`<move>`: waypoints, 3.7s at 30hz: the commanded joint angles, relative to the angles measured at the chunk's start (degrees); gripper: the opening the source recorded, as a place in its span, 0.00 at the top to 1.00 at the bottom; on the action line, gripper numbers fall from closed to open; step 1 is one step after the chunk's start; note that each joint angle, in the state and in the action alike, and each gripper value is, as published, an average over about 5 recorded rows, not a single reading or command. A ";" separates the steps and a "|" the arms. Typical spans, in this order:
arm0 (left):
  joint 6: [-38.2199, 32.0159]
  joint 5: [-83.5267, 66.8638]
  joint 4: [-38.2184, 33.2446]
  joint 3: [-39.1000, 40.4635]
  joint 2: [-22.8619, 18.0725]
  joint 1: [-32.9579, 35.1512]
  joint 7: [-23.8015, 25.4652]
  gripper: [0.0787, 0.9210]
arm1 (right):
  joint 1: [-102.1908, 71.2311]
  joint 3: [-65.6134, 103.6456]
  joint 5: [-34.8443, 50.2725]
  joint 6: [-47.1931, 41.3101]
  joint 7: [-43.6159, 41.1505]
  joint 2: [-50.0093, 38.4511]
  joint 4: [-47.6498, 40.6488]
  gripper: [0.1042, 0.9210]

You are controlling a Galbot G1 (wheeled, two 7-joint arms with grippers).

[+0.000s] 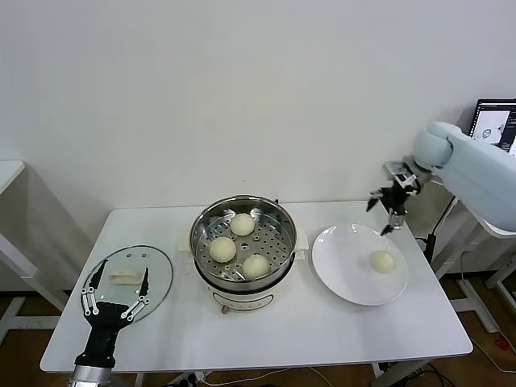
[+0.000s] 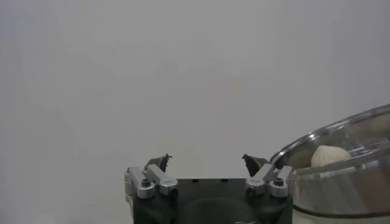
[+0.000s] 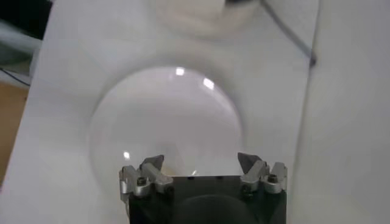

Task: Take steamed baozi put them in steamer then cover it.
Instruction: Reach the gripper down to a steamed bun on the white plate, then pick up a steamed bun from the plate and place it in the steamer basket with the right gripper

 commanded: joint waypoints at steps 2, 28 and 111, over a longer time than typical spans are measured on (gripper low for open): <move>-0.03 0.00 -0.28 -0.16 -0.28 0.16 -0.02 0.12 | -11.06 4.88 -6.21 -2.52 2.11 0.84 -8.54 0.12; -0.01 -0.65 -0.54 -0.05 -0.97 0.24 -0.47 0.12 | -15.54 8.03 -9.54 -1.43 8.44 7.28 -14.23 0.17; -0.08 -0.20 -0.35 -0.49 0.71 -1.13 -2.02 0.12 | 12.64 -23.52 16.31 -13.54 6.69 30.85 9.70 0.25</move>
